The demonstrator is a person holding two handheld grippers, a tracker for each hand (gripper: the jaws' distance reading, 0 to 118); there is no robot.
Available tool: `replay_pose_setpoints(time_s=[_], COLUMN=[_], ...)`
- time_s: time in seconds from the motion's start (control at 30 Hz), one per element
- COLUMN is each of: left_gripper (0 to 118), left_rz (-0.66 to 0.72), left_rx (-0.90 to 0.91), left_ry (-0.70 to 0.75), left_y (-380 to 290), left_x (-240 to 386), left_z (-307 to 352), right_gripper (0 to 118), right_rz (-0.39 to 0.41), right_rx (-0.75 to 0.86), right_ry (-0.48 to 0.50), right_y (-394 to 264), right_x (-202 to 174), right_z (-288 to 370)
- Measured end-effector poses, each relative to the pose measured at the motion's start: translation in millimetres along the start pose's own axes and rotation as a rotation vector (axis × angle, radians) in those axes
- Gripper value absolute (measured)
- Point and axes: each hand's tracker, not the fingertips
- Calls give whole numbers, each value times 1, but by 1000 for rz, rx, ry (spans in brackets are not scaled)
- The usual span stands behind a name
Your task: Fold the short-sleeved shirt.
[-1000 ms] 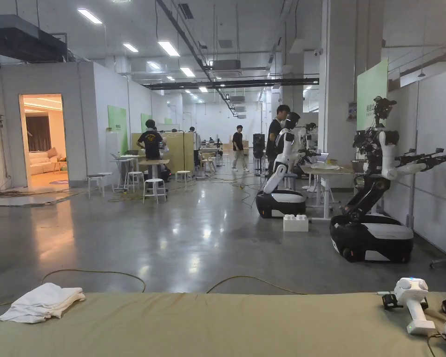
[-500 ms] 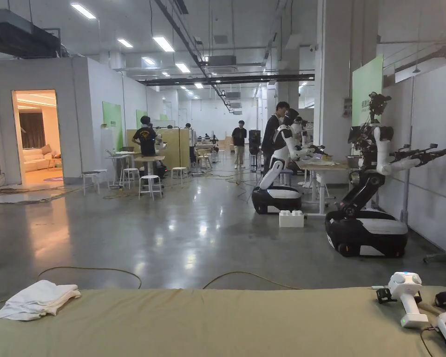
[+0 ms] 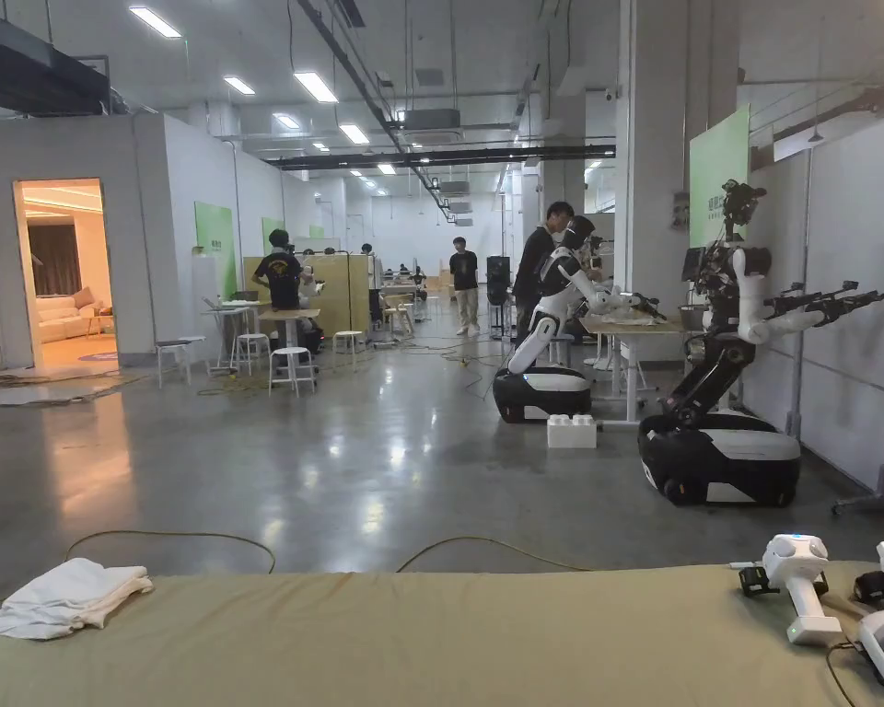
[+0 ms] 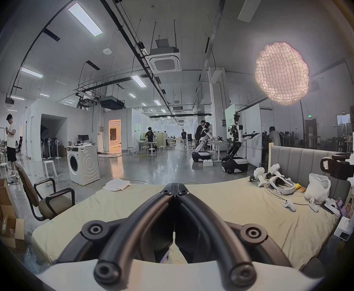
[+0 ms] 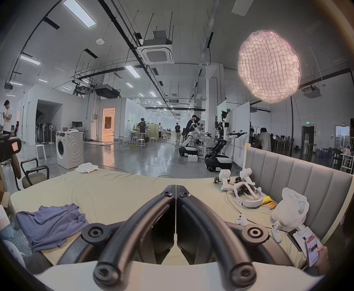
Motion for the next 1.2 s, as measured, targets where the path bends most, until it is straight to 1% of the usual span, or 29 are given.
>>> replay_pose_setpoints(time_s=[0.07,0.1,0.13,0.17,0.23,0.3,0.37,0.4,0.43,0.47,0.5,0.53,0.57,0.6,0.63,0.67,0.7,0.73,0.8,0.83,0.87,0.9,0.93,0.97,1.0,1.03,1.07,1.1,1.2], left_gripper=[0,0,0,0,0,0,0,0,0,0,0,0,0,0,0,0,0,0,0,0,0,0,0,0,0,0,0,0,0], left_rz=[-31,-96,-206,-366,-828,-1271,-1546,-1582,-1667,-1660,-1643,-1611,-1518,-1369,-1252,-984,-779,-572,-35,217,390,472,497,474,458,444,423,371,258], left_rx=[7,7,4,10,-6,-32,-52,-77,-81,-114,-125,-116,-93,-75,-68,-95,-104,-103,-96,-90,-86,-69,-49,-48,-61,-70,-81,-95,-89], left_ry=[0,3,13,32,53,68,45,-24,-83,-132,-106,-66,-44,-31,-19,-9,-11,-31,-102,-171,-197,-187,-136,-78,-64,-83,-93,-101,-74], left_y=[1,1,0,-5,-27,-67,-103,-117,-123,-129,-131,-130,-121,-103,-86,-65,-46,-32,-21,-26,-35,-47,-54,-55,-54,-54,-52,-50,-44], left_x=[1,3,8,14,29,36,34,31,29,27,29,31,32,32,32,26,18,10,-32,-49,-60,-64,-65,-63,-63,-53,-53,-51,-37], left_z=[-2,-5,-7,-10,-20,-28,-32,-31,-28,-26,-28,-28,-28,-26,-26,-28,-29,-30,-32,-30,-29,-25,-19,-14,-12,-10,-10,-10,-7], right_gripper=[1,1,1,1,1,1,1,1,0,0,0,0,0,0,0,0,0,0,0,0,0,0,0,0,0,0,0,0,0], right_rz=[28,89,183,314,725,1218,1697,1829,1865,1814,1736,1691,1609,1482,1350,1174,970,791,297,77,-100,-247,-277,-271,-264,-231,-190,-153,-153], right_rx=[0,2,8,18,37,61,165,200,202,166,74,41,43,31,9,-16,6,6,-45,-59,-69,-93,-125,-109,-79,-73,-61,-67,-68], right_ry=[3,0,-9,-18,-65,-105,-69,-37,10,84,128,125,77,46,41,30,-25,-52,-47,-23,7,10,-41,-15,20,8,10,17,21], right_y=[1,3,4,2,-12,-46,-87,-103,-111,-115,-114,-114,-111,-103,-95,-80,-69,-61,-44,-43,-46,-48,-51,-52,-54,-54,-49,-48,-43], right_x=[0,-1,-4,-7,-17,-23,-13,-6,-3,-3,-5,-5,-7,-10,-12,-10,-10,-8,7,15,23,26,25,25,25,23,8,7,3], right_z=[-2,-4,-6,-8,-15,-23,-26,-26,-25,-23,-22,-22,-23,-24,-25,-24,-27,-28,-28,-27,-24,-22,-20,-15,-9,-6,-3,-3,-4])
